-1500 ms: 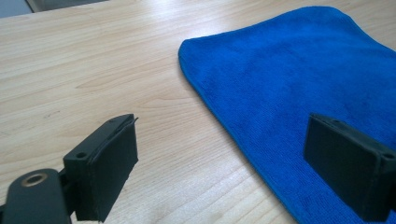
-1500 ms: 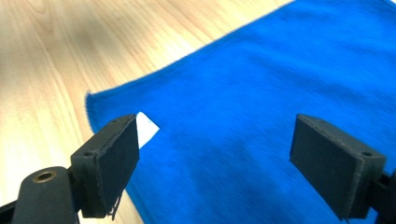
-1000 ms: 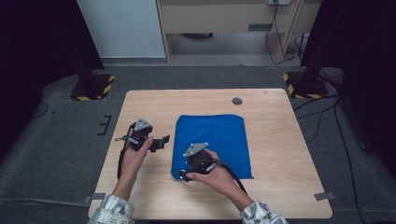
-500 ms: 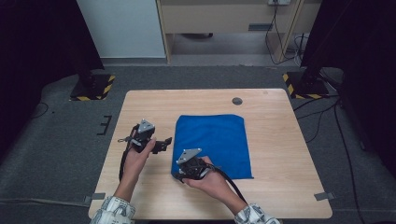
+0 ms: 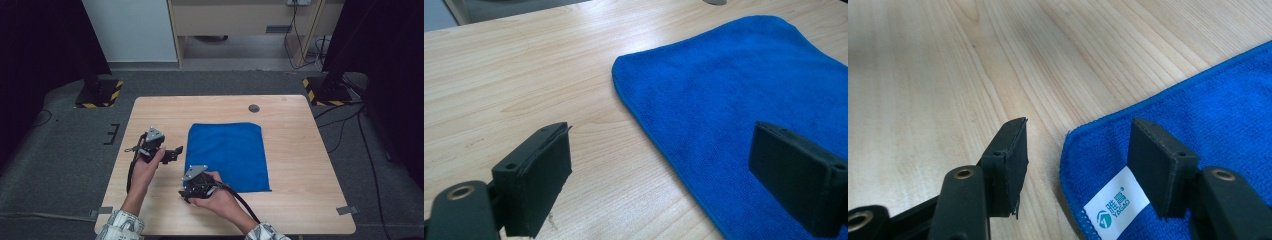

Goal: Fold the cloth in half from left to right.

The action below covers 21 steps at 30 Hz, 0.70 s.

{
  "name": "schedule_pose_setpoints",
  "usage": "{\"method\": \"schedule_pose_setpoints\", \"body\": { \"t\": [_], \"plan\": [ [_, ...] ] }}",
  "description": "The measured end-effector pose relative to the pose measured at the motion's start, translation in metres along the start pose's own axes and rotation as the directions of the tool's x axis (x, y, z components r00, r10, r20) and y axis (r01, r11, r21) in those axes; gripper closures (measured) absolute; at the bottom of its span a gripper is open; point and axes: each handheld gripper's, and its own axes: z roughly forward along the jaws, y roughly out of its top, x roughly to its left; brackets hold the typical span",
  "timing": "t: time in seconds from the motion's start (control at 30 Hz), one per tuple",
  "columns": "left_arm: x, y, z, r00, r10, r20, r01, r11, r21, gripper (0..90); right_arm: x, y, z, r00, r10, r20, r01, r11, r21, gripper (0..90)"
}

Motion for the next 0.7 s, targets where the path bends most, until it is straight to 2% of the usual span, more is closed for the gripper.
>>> {"method": "schedule_pose_setpoints", "body": {
  "t": [0.13,0.27,0.4,0.47,0.7],
  "plan": [
    [0.0018,0.0011,-0.0005,1.0,0.001,-0.002,0.0,1.0,0.003,9.2,0.0004,-0.0007,0.0028,0.9995,-0.007,0.032,0.007,1.0,0.006,50.1],
    [0.0033,0.001,-0.001,1.0,-0.005,-0.003,0.005,1.0,-0.002,9.2,-0.0008,-0.0013,0.0034,0.9992,-0.005,0.038,0.005,1.0,0.008,67.2],
    [0.0043,0.0003,-0.0001,1.0,-0.009,-0.003,0.009,1.0,0.001,9.2,-0.0022,-0.0013,0.0019,0.9998,-0.006,0.02,0.005,1.0,0.005,84.8],
    [0.0045,0.0003,0.0002,1.0,-0.009,-0.001,0.009,1.0,0.002,9.2,-0.0028,-0.0015,0.0008,0.9999,0.005,0.009,-0.005,1.0,0.003,88.2],
    [0.005,0.0012,0.0037,0.9999,-0.007,0.01,0.007,0.9999,0.015,9.2,-0.0015,-0.0002,-0.0049,0.9987,0.041,-0.03,-0.042,0.999,-0.027,89.2]
  ]
}}
